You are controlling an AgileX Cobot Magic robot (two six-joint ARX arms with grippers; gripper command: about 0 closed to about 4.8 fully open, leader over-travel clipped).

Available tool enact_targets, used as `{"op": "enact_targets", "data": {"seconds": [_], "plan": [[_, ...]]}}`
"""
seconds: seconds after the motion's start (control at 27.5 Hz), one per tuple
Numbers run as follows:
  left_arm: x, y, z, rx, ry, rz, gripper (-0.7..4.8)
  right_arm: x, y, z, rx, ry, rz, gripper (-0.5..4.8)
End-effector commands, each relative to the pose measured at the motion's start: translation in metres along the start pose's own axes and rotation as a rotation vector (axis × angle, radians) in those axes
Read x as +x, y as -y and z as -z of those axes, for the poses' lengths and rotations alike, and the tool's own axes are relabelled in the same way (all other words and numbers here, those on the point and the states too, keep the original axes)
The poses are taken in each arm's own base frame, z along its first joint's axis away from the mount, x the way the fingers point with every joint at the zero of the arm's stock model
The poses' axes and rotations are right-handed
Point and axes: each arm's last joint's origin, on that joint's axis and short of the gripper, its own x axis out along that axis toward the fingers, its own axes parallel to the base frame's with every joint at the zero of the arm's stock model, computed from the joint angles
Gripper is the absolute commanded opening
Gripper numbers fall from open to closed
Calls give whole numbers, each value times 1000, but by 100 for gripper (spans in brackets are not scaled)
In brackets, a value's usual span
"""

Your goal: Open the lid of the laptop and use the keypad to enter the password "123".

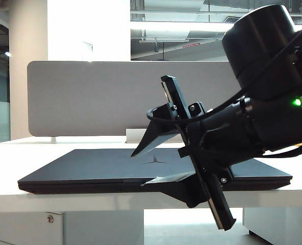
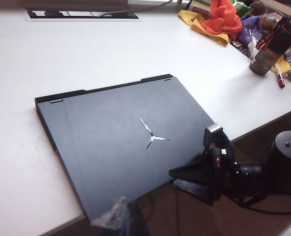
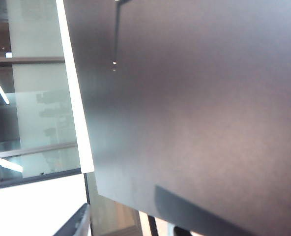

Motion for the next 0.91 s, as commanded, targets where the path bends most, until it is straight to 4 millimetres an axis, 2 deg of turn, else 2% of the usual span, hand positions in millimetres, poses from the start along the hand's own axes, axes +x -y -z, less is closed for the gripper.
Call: {"op": "enact_targets", "data": {"seconds": [0.04, 0.15, 0.36, 0.44, 0.51, 0.65, 0.76, 0.91], "plan": [[-1, 0, 1, 8, -13, -21, -3, -1, -21, -7, -79, 83, -178, 85], [-1, 0, 1, 7, -19, -21, -3, -3, -26, -7, -109, 92, -230, 50], [-1, 0, 2, 5, -26, -21, -3, -5, -33, -7, -131, 98, -279, 48], [-1, 0, 3, 7, -30, -21, -3, -8, -40, -8, -166, 110, -322, 2], [-1, 0, 3, 8, -31, -21, -3, -12, -47, -12, -193, 129, -350, -5], [-1, 0, 3, 7, -33, -21, -3, -22, -60, -24, -211, 170, -401, -5], [-1, 0, 3, 6, -35, -21, -3, -28, -78, -43, -249, 197, -454, -5], [-1, 0, 4, 4, -38, -21, -3, -27, -97, -53, -284, 127, -483, -5]]}}
